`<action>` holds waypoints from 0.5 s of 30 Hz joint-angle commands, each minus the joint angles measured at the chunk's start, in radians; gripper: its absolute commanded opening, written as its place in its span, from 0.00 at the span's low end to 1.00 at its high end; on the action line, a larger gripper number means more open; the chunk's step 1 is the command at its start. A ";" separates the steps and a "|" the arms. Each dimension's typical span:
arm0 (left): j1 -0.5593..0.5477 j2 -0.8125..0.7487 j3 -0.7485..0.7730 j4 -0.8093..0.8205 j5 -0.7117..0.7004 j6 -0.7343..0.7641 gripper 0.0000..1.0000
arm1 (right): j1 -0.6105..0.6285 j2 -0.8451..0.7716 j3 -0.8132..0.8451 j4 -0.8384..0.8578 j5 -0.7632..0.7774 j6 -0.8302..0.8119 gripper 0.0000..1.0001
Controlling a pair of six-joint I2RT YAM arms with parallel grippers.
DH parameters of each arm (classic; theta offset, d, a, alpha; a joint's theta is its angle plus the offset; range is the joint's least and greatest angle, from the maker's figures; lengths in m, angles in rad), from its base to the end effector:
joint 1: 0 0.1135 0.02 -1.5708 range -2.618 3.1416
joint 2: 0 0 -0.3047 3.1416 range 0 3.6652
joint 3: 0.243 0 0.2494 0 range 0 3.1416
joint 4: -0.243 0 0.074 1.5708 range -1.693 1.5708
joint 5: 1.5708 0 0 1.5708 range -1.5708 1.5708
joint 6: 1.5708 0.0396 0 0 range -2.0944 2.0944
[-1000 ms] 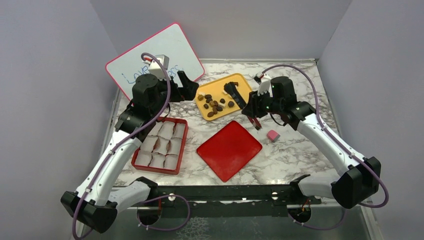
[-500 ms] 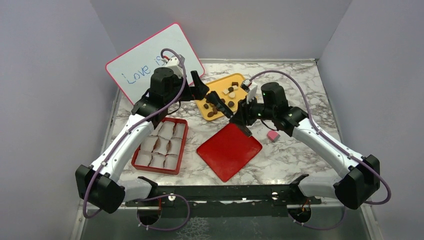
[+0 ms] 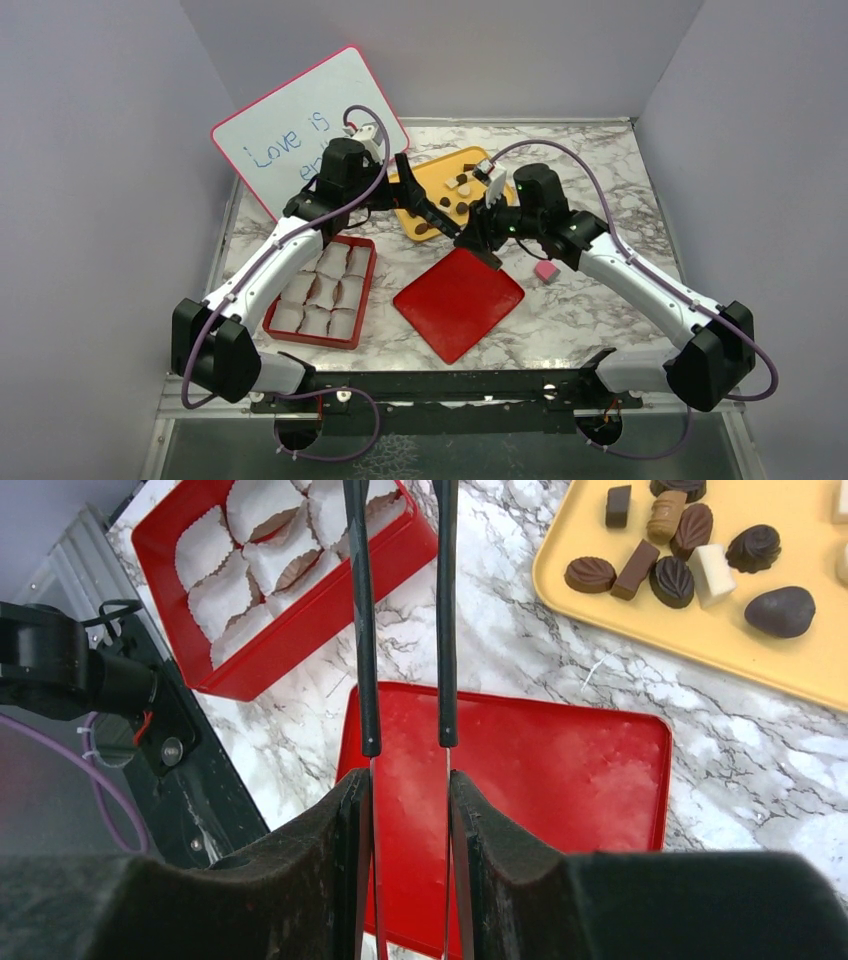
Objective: Pack the chocolate
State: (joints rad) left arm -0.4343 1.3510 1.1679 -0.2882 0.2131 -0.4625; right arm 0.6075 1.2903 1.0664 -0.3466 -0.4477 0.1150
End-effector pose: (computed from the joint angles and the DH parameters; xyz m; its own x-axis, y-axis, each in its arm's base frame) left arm 0.2713 -0.1351 0.3746 -0.6284 -0.1892 -0.7545 0.3373 0.8078 -0.4835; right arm 0.2179 0.1724 0.3518 -0.5339 -0.2452 -0.8092 -0.7574 0.5641 0.3288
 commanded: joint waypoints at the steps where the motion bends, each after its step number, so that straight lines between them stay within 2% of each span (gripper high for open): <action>1: -0.003 0.025 -0.005 -0.046 0.016 0.046 0.99 | 0.005 -0.027 0.054 0.007 0.040 -0.017 0.36; 8: -0.004 0.018 -0.065 -0.058 0.035 0.019 0.99 | 0.005 -0.043 0.067 -0.004 0.163 0.011 0.36; 15: -0.003 0.009 -0.112 -0.062 0.054 0.012 0.99 | 0.005 -0.043 0.071 -0.012 0.161 0.018 0.36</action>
State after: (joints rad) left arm -0.4343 1.3758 1.0874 -0.3191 0.2394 -0.4576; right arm 0.6128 1.2793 1.0931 -0.3878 -0.3321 0.1246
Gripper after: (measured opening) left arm 0.990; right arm 0.368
